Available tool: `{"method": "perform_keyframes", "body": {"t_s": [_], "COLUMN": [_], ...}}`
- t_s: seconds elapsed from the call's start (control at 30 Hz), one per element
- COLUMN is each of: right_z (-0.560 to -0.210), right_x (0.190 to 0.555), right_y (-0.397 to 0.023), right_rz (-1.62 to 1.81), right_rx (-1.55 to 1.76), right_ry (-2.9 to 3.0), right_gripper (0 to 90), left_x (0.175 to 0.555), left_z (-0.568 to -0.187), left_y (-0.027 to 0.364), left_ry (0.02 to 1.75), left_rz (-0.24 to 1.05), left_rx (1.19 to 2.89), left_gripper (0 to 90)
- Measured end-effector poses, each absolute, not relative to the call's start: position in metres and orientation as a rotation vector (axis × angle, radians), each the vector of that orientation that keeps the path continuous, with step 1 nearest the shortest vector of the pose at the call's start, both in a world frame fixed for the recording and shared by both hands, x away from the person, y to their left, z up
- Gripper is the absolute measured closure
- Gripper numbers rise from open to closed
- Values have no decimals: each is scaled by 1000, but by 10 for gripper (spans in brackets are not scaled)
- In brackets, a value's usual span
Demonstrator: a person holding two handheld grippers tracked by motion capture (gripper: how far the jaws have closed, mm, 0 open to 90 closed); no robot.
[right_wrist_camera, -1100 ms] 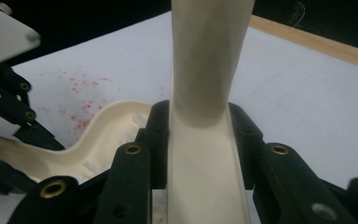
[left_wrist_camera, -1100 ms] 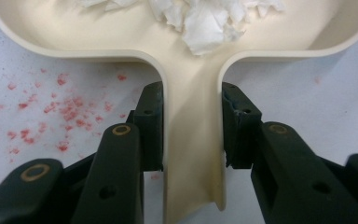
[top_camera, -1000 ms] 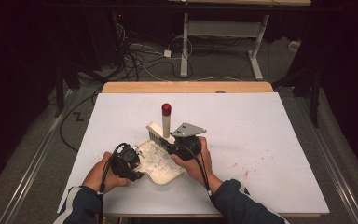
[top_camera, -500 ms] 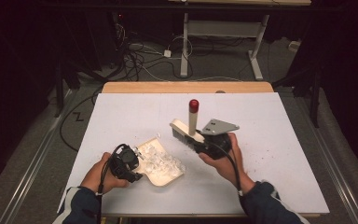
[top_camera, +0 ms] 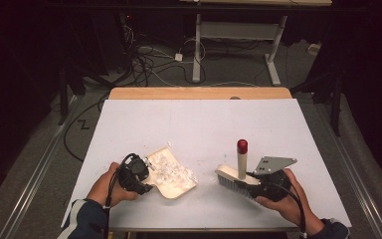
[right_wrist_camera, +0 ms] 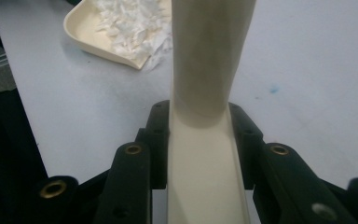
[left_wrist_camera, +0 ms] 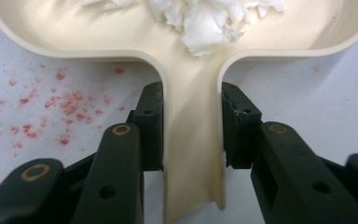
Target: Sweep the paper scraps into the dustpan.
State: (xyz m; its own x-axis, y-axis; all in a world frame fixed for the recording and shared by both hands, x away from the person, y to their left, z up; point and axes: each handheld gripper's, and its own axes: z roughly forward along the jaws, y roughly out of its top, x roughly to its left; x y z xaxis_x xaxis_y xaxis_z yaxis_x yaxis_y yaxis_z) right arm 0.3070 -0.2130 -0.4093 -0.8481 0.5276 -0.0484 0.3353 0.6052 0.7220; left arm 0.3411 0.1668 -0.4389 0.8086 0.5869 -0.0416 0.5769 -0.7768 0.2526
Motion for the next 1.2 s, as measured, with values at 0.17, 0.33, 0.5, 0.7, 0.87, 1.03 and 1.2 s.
{"method": "perform_keyframes", "body": {"t_s": [0.17, 0.33, 0.5, 0.7, 0.87, 1.03, 1.2], "right_z": [-413, -417, -417, -401, -398, -418, -436], "right_x": [315, 328, 334, 329, 334, 340, 341], "right_y": [-182, -146, -117, -120, -133, -134, -125], "right_rz": [1078, 1160, 1236, 1322, 1311, 1184, 1143], "right_rx": [667, 643, 614, 616, 688, 715, 727], "right_ry": [2573, 2528, 2523, 2442, 2376, 2355, 2293], "right_gripper": [677, 677, 677, 676, 676, 676, 676], "left_x": [342, 342, 342, 342, 341, 341, 340], "left_z": [-438, -439, -439, -441, -441, -441, -442], "left_y": [166, 167, 167, 167, 167, 166, 165], "left_ry": [894, 893, 885, 892, 895, 902, 904], "left_rz": [65, 65, 63, 57, 60, 58, 58], "left_rx": [2738, 2734, 2733, 2729, 2733, 2731, 2737], "left_gripper": [630, 629, 629, 629, 629, 629, 629]}}
